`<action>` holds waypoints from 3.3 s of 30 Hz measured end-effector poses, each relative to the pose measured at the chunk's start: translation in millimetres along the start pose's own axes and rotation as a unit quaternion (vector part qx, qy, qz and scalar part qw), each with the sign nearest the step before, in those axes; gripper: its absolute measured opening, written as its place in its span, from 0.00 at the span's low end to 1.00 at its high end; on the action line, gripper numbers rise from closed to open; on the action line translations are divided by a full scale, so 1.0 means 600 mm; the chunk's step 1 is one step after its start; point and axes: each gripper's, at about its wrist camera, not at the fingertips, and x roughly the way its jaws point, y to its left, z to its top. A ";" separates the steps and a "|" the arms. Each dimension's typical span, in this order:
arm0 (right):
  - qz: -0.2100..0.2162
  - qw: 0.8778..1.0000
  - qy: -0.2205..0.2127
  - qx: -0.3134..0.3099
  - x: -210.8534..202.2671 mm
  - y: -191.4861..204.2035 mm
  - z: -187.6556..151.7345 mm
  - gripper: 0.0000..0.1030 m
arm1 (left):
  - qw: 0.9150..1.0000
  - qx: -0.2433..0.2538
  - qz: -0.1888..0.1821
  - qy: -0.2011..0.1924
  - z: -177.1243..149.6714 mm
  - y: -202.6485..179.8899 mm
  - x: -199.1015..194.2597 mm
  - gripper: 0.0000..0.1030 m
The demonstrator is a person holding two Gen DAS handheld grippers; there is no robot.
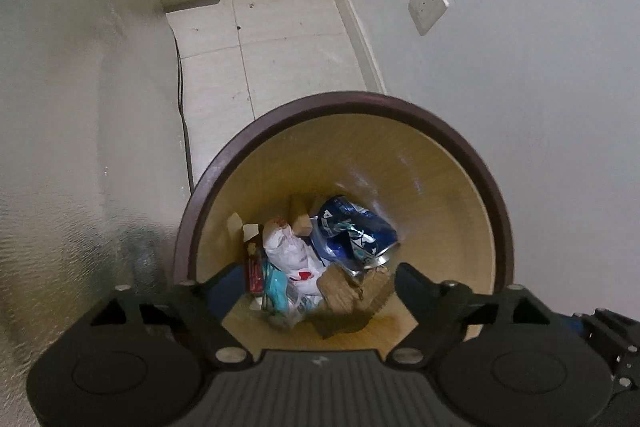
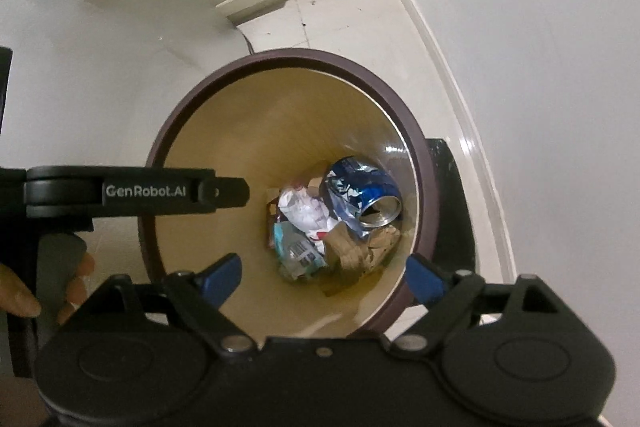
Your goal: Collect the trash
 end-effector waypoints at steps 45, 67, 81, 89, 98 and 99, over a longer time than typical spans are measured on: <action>-0.028 0.962 -0.233 -0.138 -0.576 0.199 -0.209 0.97 | 0.961 -0.061 0.048 -0.265 -0.394 0.041 -0.681 1.00; -0.037 0.948 -0.277 -0.150 -0.683 0.225 -0.416 1.00 | 0.946 -0.069 0.075 -0.306 -0.601 0.025 -0.766 1.00; -0.049 0.943 -0.291 -0.157 -0.704 0.229 -0.470 1.00 | 0.945 -0.057 0.091 -0.309 -0.636 0.004 -0.778 1.00; -0.048 0.944 -0.286 -0.158 -0.706 0.222 -0.478 1.00 | 0.944 -0.061 0.093 -0.310 -0.642 0.000 -0.778 1.00; -0.044 0.945 -0.282 -0.157 -0.705 0.213 -0.477 1.00 | 0.944 -0.061 0.093 -0.310 -0.643 -0.003 -0.777 1.00; -0.044 0.945 -0.282 -0.157 -0.704 0.212 -0.476 1.00 | 0.944 -0.061 0.093 -0.310 -0.643 -0.002 -0.778 1.00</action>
